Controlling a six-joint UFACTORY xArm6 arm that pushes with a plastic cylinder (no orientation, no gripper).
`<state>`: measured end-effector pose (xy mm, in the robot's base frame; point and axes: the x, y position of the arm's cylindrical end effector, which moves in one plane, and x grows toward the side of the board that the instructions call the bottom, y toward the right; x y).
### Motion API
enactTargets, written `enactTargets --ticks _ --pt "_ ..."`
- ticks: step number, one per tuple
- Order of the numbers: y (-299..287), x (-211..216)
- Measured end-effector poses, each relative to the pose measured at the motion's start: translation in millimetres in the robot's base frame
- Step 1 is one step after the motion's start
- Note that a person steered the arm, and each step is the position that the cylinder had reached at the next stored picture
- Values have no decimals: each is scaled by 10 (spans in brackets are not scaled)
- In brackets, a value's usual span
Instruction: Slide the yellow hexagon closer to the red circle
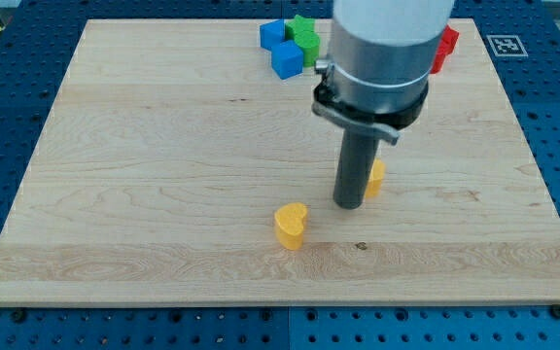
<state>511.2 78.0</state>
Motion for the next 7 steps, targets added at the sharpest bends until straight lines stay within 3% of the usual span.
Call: enactTargets --ticks 2,7 --pt "475 -223" --pt "680 -1405"
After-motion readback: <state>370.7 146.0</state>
